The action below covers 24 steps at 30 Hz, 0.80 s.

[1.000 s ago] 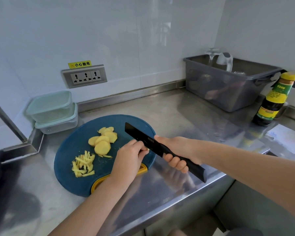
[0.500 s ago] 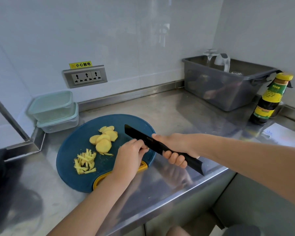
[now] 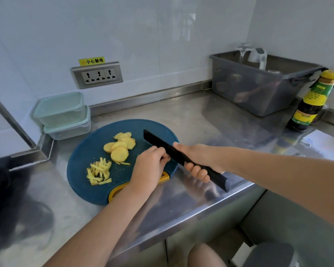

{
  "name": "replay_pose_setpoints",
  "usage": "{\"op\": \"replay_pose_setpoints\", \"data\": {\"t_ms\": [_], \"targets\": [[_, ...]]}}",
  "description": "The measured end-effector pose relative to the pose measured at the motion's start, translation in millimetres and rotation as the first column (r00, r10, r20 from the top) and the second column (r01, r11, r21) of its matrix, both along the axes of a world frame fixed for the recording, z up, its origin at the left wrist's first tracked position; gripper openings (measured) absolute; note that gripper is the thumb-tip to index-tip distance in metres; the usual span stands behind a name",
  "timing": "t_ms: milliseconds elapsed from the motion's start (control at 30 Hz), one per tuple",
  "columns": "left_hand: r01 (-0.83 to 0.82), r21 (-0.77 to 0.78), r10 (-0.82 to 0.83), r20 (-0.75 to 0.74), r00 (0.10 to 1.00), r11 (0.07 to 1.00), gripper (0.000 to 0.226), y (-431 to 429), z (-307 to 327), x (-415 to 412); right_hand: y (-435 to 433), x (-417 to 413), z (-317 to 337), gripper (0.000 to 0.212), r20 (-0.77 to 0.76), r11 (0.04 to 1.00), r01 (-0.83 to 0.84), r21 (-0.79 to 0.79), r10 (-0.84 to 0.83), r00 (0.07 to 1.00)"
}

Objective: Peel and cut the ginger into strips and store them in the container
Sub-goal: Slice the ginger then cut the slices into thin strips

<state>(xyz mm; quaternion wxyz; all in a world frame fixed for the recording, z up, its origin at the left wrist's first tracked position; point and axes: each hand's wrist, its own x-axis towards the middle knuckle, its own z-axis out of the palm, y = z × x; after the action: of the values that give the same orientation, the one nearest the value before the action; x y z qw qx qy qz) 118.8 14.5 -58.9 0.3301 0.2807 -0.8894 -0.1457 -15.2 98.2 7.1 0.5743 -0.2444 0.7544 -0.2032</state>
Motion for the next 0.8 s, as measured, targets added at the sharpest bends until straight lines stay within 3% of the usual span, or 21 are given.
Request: {"op": "replay_pose_setpoints", "data": {"t_ms": [133,433,800], "targets": [[-0.002,-0.007,0.002,0.002,1.000,1.000,0.008,2,-1,1,4,-11,-4,0.070,0.131,0.999,0.020,-0.049,-0.013,0.991],[-0.003,-0.023,0.003,-0.008,1.000,1.000,0.010,-1,-2,1,8,-12,6,0.069,0.083,0.996,-0.058,-0.068,0.064,0.995],[0.001,-0.015,-0.001,0.000,1.000,1.000,0.007,0,-1,1,10,-5,7,0.069,0.056,0.998,-0.035,-0.045,0.038,0.998]]}}
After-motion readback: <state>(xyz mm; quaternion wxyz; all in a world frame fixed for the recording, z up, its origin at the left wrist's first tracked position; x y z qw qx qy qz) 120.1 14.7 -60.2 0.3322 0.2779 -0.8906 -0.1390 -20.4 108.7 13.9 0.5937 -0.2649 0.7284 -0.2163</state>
